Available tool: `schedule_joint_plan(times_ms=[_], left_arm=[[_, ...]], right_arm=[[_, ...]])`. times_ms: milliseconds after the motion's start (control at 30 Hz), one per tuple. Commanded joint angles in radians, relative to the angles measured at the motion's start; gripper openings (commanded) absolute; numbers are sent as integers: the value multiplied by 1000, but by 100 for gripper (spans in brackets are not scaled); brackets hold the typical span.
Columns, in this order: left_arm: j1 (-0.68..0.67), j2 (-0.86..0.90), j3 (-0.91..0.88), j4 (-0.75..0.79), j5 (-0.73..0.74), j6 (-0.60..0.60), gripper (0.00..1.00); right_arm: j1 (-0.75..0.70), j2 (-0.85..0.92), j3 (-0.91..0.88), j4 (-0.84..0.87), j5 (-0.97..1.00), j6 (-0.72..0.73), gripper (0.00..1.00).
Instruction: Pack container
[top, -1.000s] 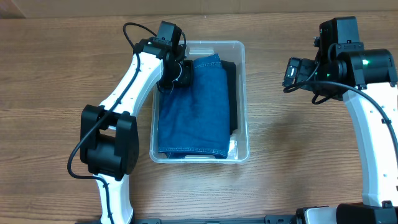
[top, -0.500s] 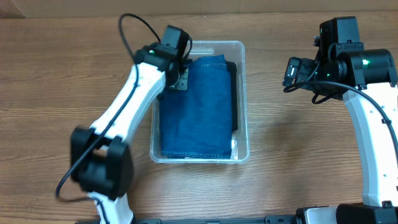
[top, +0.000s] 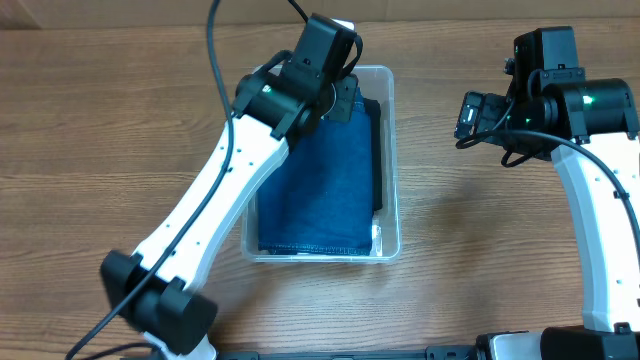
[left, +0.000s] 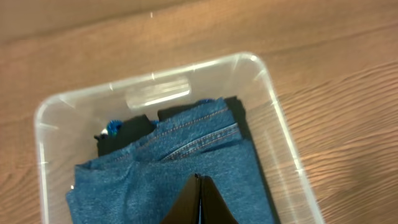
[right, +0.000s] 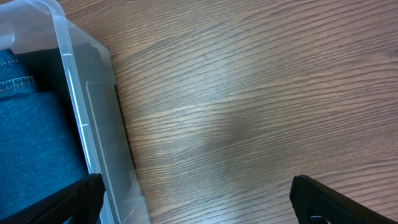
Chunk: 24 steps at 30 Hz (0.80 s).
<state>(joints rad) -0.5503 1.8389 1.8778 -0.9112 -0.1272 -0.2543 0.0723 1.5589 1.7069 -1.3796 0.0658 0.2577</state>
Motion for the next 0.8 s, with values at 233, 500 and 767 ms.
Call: schedule_joint_plan(times_ms=[233, 500, 767], left_arm=[[39, 533, 4, -141, 240, 61, 4], [104, 42, 250, -319, -101, -35, 100], [584, 1, 249, -412, 1, -99, 100]], right_arm=[[-3, -3, 1, -7, -1, 0, 100], [12, -3, 1, 80, -93, -81, 100], [106, 79, 1, 442, -87, -250, 100]])
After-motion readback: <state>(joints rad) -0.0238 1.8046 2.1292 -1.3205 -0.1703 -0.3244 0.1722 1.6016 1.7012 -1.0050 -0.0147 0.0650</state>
